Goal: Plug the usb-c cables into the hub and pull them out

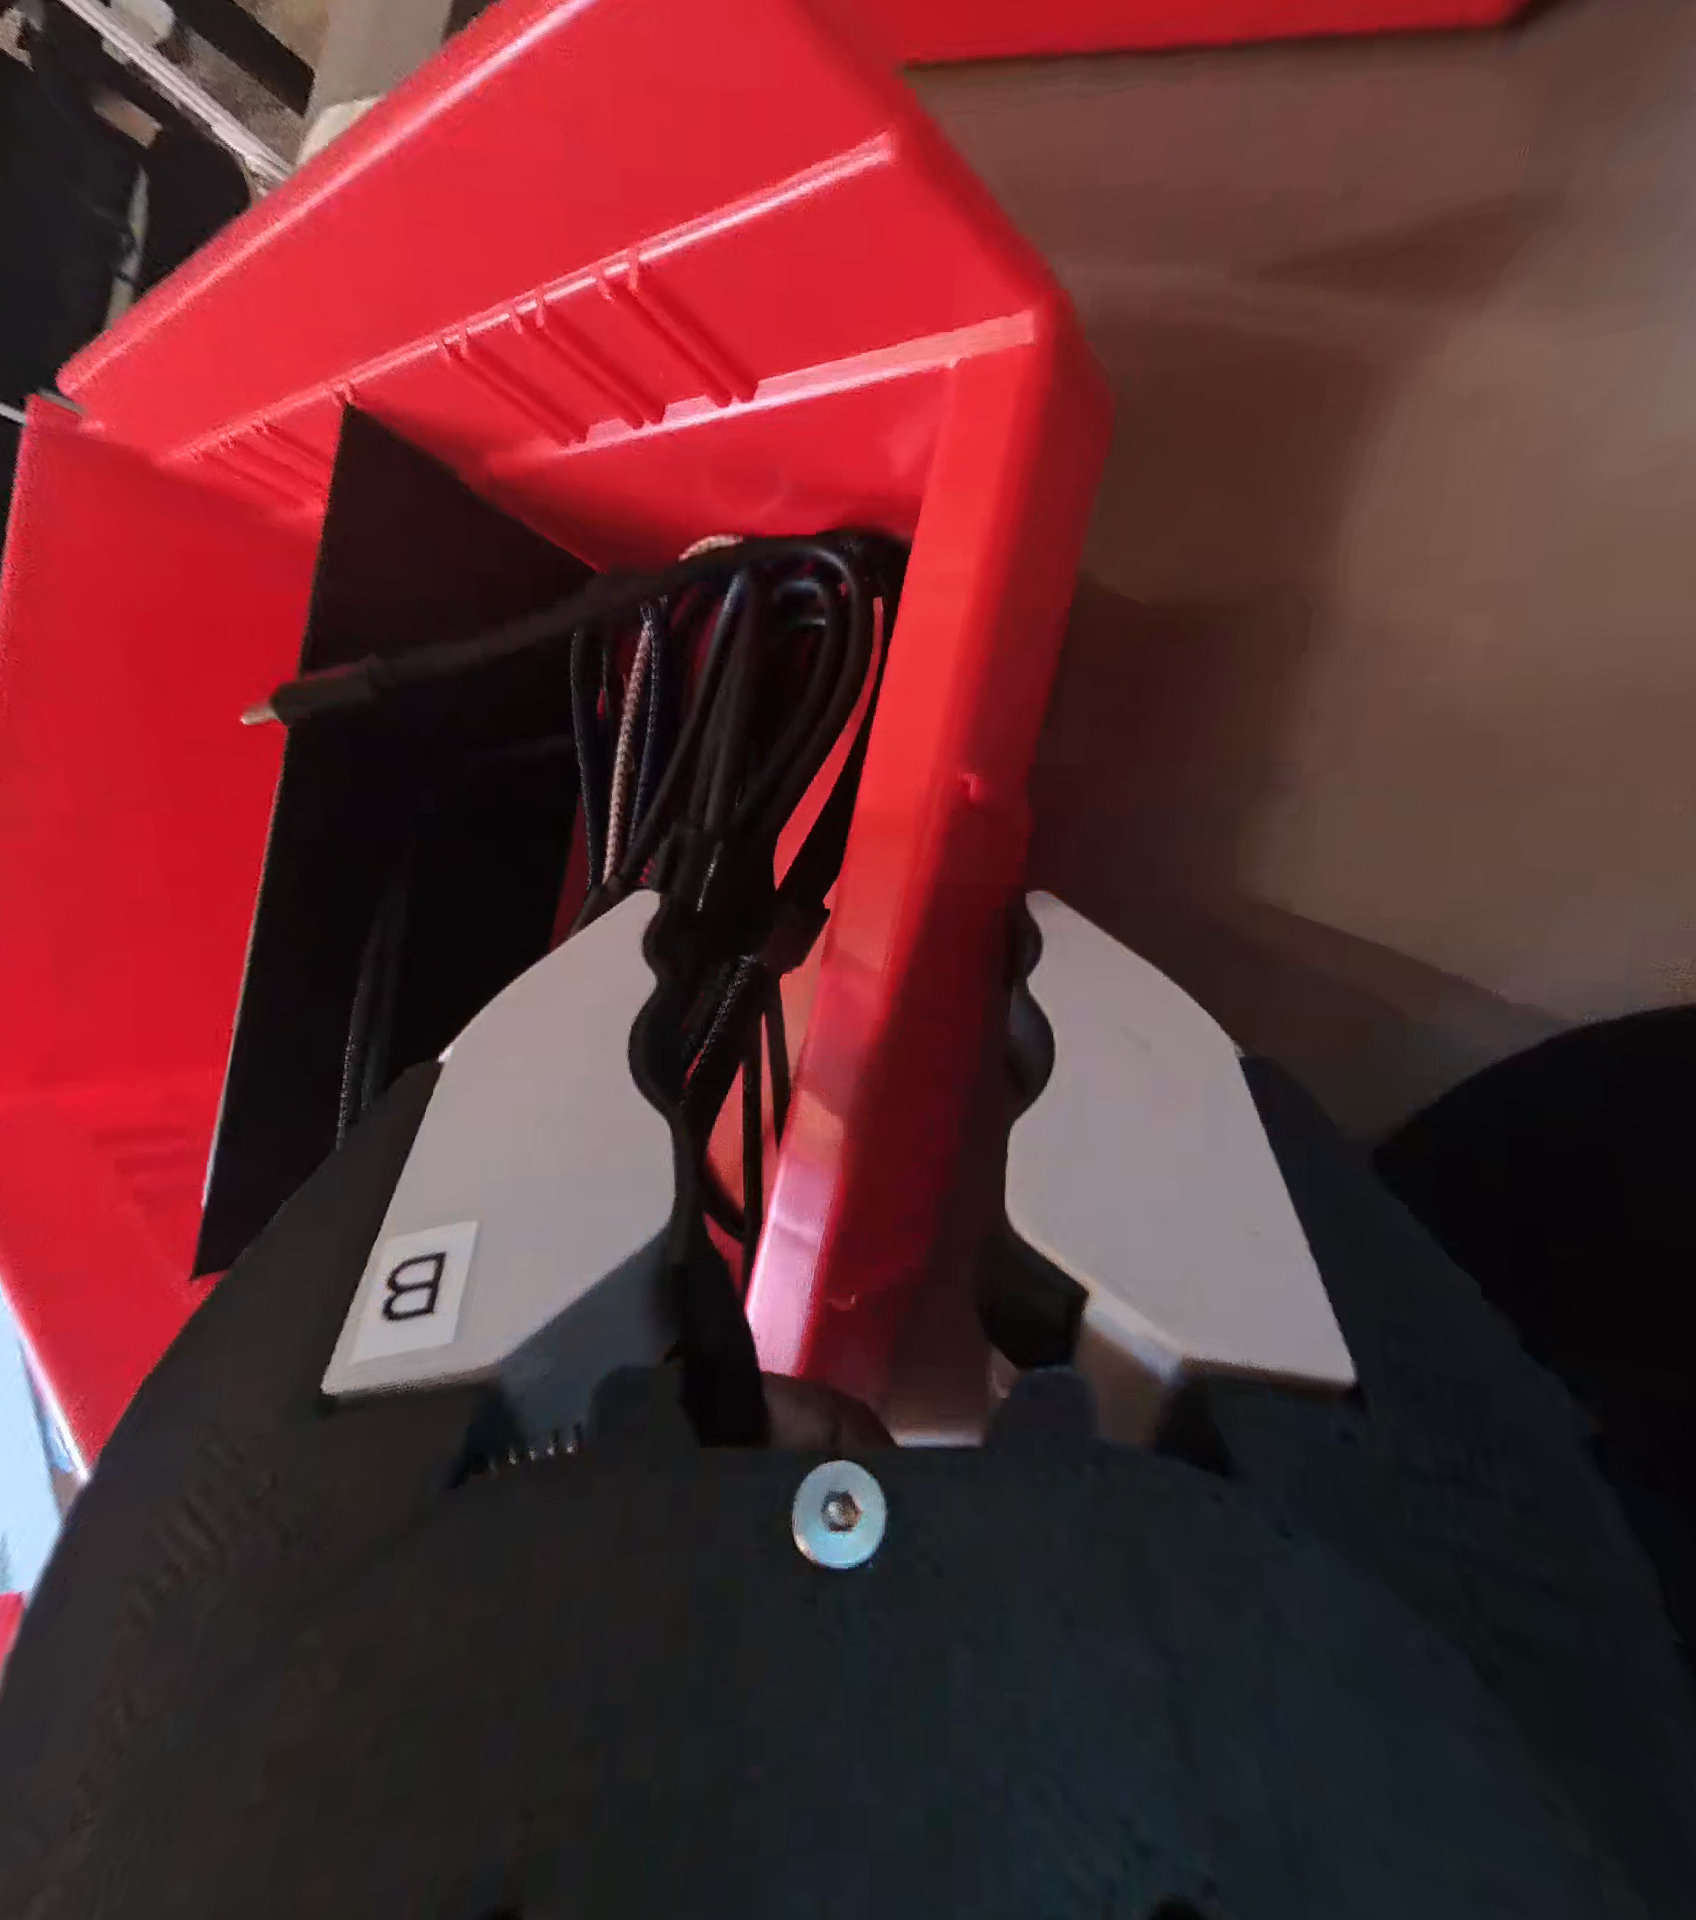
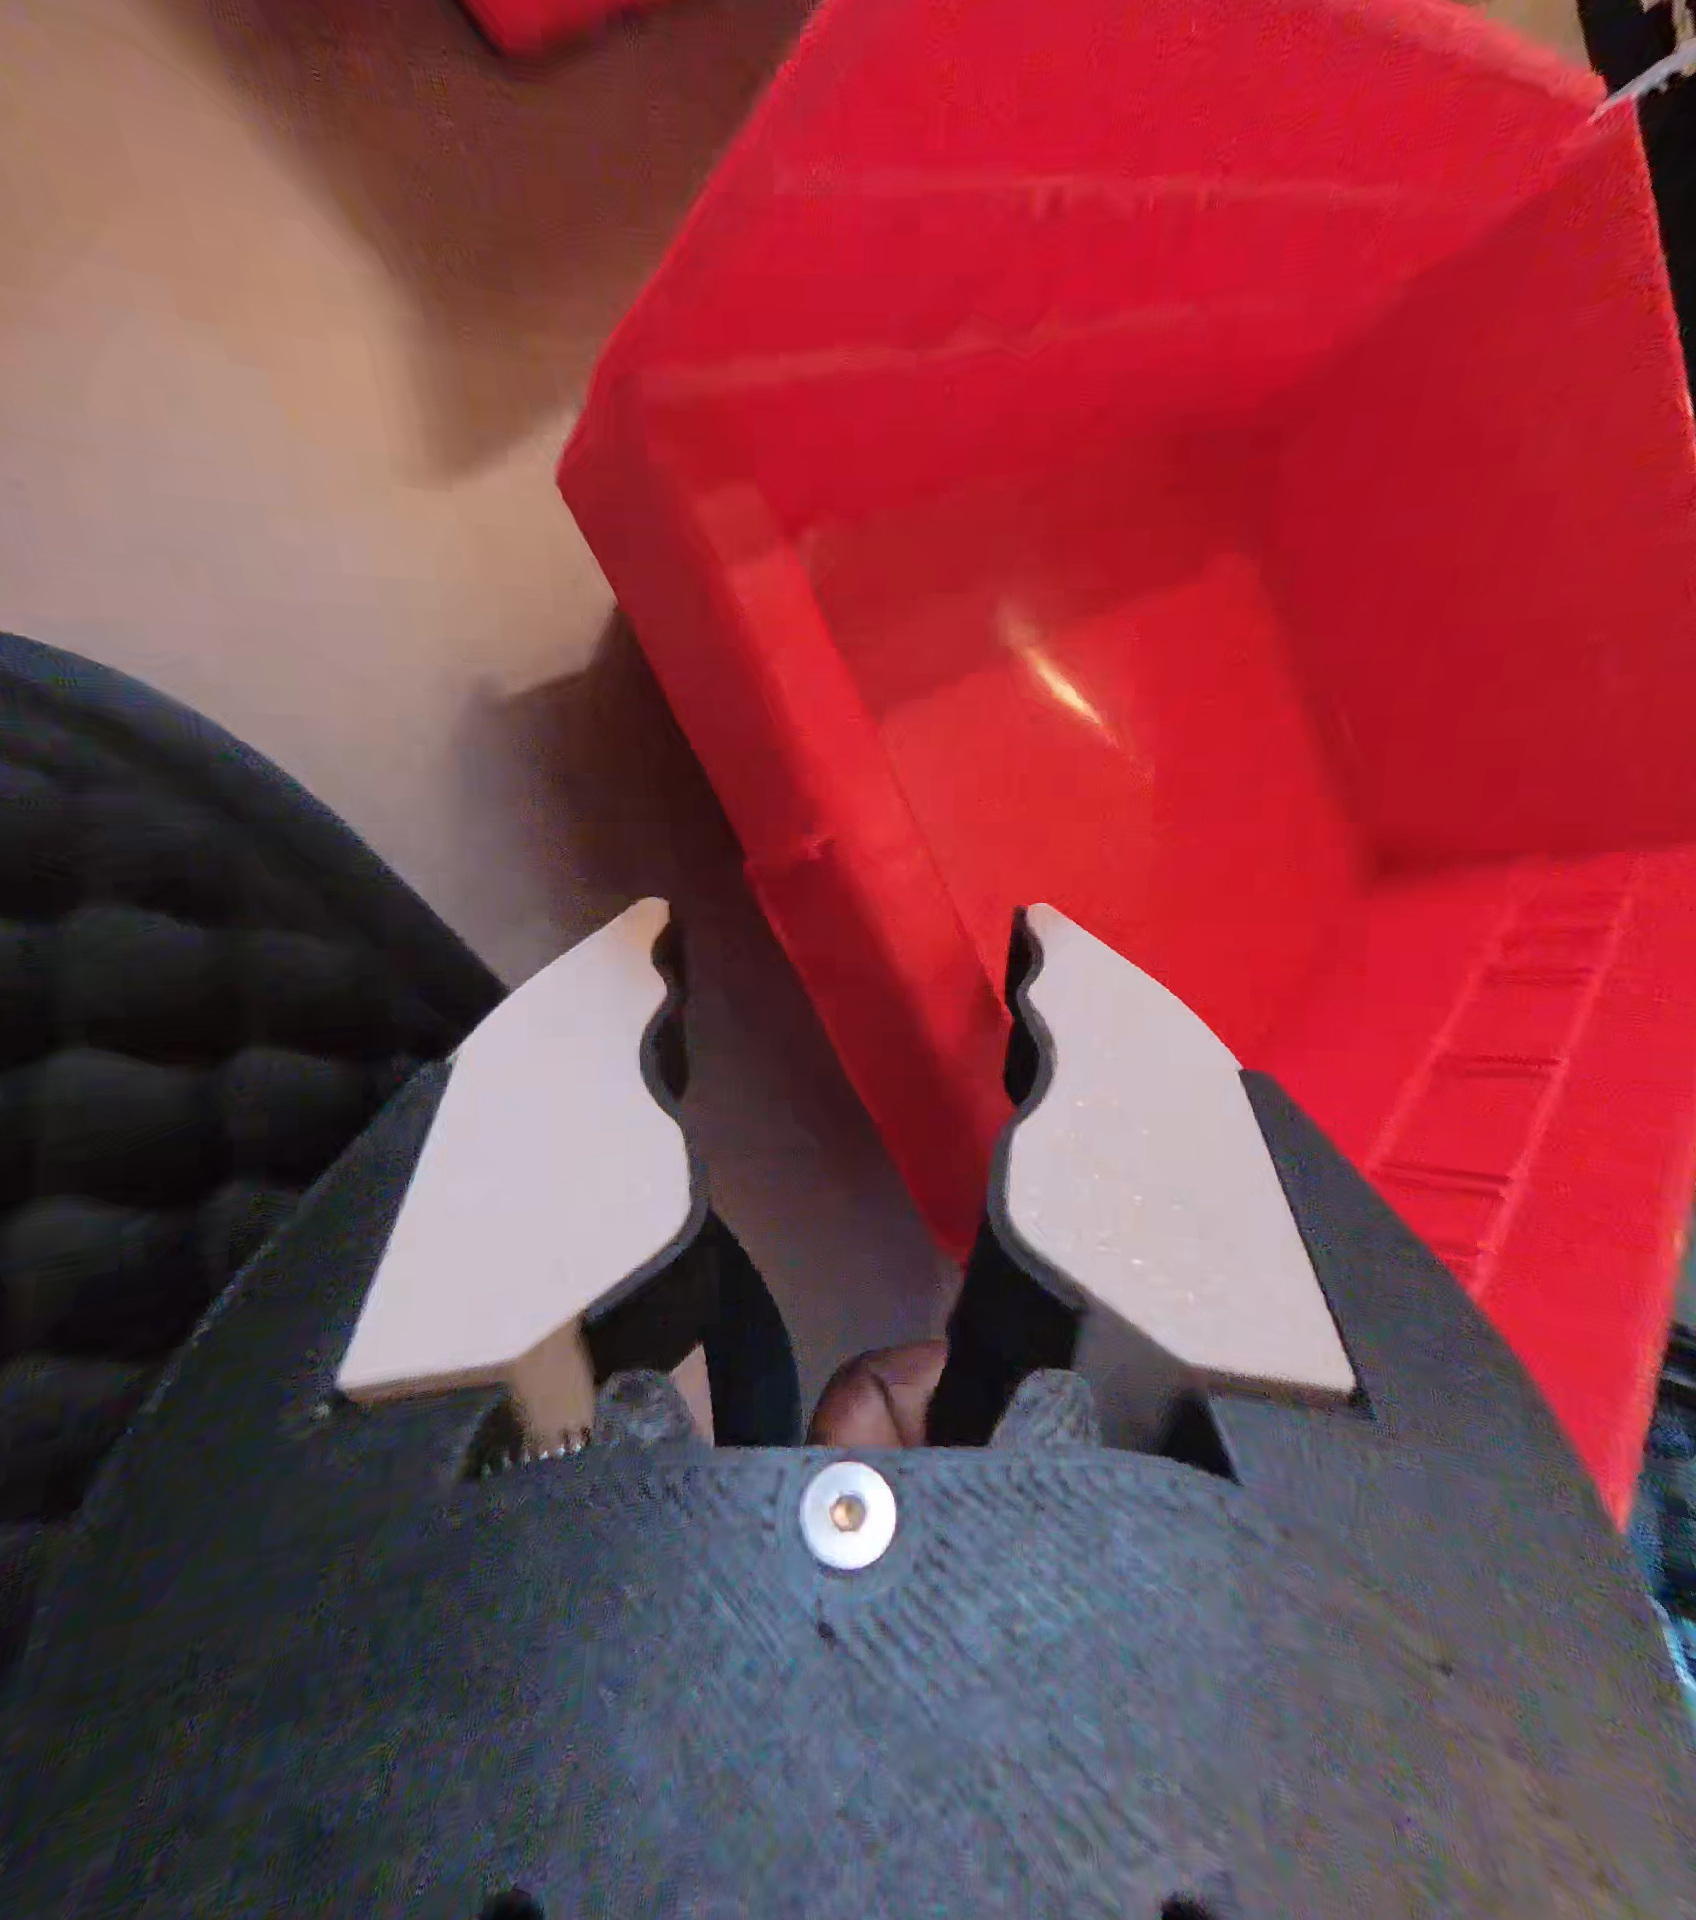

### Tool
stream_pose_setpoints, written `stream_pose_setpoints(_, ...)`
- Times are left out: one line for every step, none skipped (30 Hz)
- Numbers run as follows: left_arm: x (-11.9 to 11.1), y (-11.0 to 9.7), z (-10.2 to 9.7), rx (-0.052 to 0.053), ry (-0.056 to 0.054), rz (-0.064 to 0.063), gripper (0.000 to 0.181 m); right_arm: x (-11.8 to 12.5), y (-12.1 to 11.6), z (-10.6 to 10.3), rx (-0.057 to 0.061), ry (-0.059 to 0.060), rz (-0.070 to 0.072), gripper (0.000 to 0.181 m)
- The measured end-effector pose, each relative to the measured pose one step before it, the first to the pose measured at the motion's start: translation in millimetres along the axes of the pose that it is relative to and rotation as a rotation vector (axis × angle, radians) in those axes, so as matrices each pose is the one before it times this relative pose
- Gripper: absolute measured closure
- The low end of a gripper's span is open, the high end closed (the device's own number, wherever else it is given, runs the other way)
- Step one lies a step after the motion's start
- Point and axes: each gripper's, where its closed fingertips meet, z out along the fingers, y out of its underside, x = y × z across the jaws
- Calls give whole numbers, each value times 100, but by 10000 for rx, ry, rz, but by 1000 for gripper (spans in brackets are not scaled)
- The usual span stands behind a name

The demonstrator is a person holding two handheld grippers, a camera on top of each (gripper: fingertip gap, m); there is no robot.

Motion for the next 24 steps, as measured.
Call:
stream_pose_setpoints(270,322,-107,-160,288,57,128,404,368,216,-263,377,-210,130)
stream_pose_setpoints(811,585,-51,-287,622,-145,147,298,104,-68,-44,190,-66,136)
stream_pose_setpoints(-195,385,-76,-71,-15,-194,146,169,187,-134,-21,16,28,137)
stream_pose_setpoints(-101,376,-141,29,67,-129,146,141,432,-130,-86,-17,-15,137)
stream_pose_setpoints(-129,405,-185,46,66,-121,145,205,494,-155,-70,12,-21,136)
stream_pose_setpoints(-131,474,-229,10,72,-121,144,202,515,-158,-55,-31,35,136)
stream_pose_setpoints(-137,549,-267,-46,68,-83,144,195,501,-170,-42,-52,47,135)
stream_pose_setpoints(-122,598,-316,-71,53,-31,143,200,529,-159,-57,-29,9,135)
stream_pose_setpoints(-80,613,-344,-74,61,-57,143,216,557,-166,-80,-14,23,135)
stream_pose_setpoints(-49,604,-370,-63,63,-85,142,240,571,-171,-75,2,26,135)
stream_pose_setpoints(-25,594,-365,-38,37,-67,142,273,627,-173,-96,22,39,135)
stream_pose_setpoints(-24,594,-376,-23,-5,-55,142,310,663,-160,-94,40,73,135)
stream_pose_setpoints(-12,598,-385,-13,-36,-50,141,336,695,-177,-75,64,43,135)
stream_pose_setpoints(-4,595,-412,-7,-51,-56,141,393,693,-128,-36,108,-40,136)
stream_pose_setpoints(-26,590,-398,1,-73,-67,141,470,699,-142,1,185,-131,136)
stream_pose_setpoints(-53,598,-393,13,-92,-71,141,527,773,-143,-32,261,-154,137)
stream_pose_setpoints(-61,615,-398,6,-96,-62,141,580,870,-160,-89,278,-139,137)
stream_pose_setpoints(-80,611,-420,9,-95,-53,141,549,896,-139,-91,266,-118,137)
stream_pose_setpoints(-105,582,-399,24,-76,-129,141,520,901,-125,-62,257,-93,138)
stream_pose_setpoints(-149,540,-351,44,-85,-128,141,486,877,-104,-27,239,-47,138)
stream_pose_setpoints(-201,545,-318,25,-98,-83,141,385,807,-95,14,179,33,138)
stream_pose_setpoints(-230,580,-283,-29,-98,-40,141,323,717,-155,62,121,91,138)
stream_pose_setpoints(-254,643,-296,-99,-86,11,141,201,585,-221,59,85,103,138)
stream_pose_setpoints(-268,733,-325,-159,-62,36,141,56,417,-334,51,56,120,137)
